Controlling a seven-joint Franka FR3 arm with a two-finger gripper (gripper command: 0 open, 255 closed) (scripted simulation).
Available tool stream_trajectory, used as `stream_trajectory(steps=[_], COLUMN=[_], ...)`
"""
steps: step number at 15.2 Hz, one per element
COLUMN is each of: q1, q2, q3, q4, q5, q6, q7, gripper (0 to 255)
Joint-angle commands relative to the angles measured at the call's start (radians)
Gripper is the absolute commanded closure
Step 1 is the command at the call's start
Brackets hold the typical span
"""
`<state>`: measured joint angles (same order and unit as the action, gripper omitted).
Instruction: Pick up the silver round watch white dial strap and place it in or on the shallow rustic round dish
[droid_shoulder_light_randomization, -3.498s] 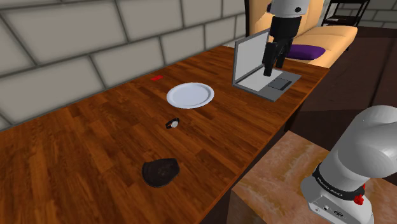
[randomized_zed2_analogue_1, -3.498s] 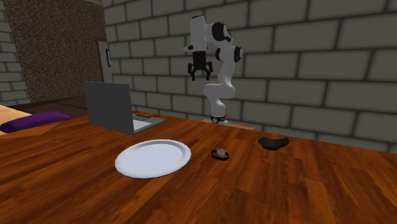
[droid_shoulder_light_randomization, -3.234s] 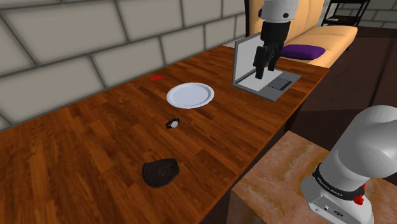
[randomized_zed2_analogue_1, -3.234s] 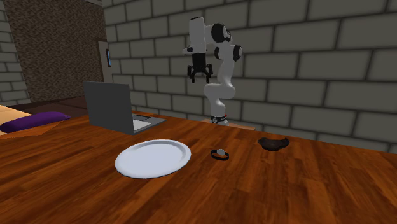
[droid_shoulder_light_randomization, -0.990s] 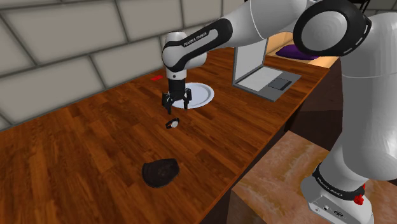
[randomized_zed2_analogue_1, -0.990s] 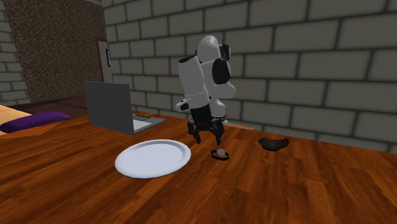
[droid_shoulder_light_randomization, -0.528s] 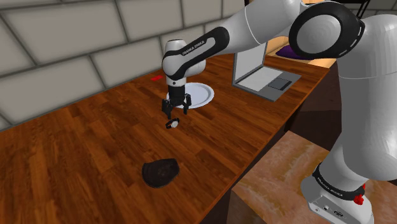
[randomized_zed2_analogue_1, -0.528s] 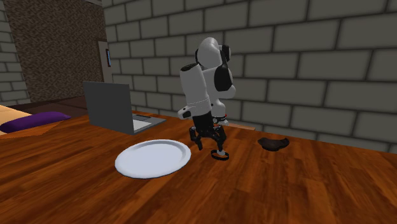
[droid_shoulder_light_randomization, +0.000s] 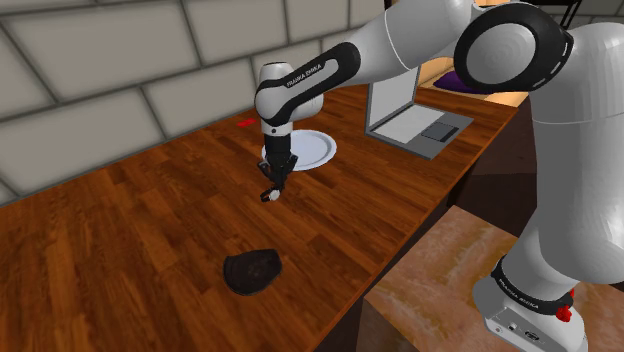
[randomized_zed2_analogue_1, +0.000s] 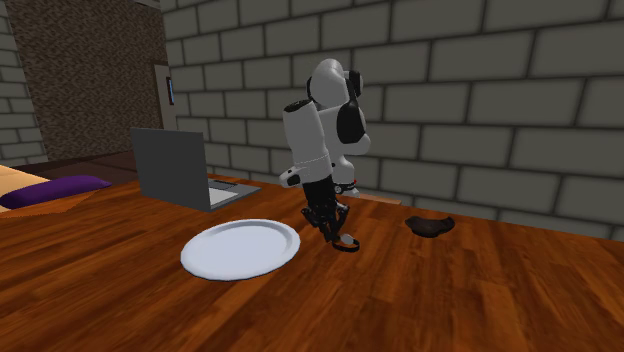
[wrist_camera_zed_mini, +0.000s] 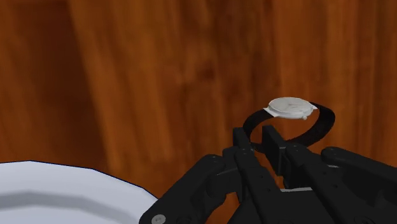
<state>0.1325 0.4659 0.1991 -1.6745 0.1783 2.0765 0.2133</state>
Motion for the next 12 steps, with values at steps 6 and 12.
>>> stream_trajectory(steps=[6,12], q1=[0.000,-0.002], q2=[0.000,-0.028], q3=[0.000,0.001], q4=[0.000,0.027], q5=[0.000,0.000], q6=[0.000,-0.054], q7=[0.000,0.010], gripper=[255,255])
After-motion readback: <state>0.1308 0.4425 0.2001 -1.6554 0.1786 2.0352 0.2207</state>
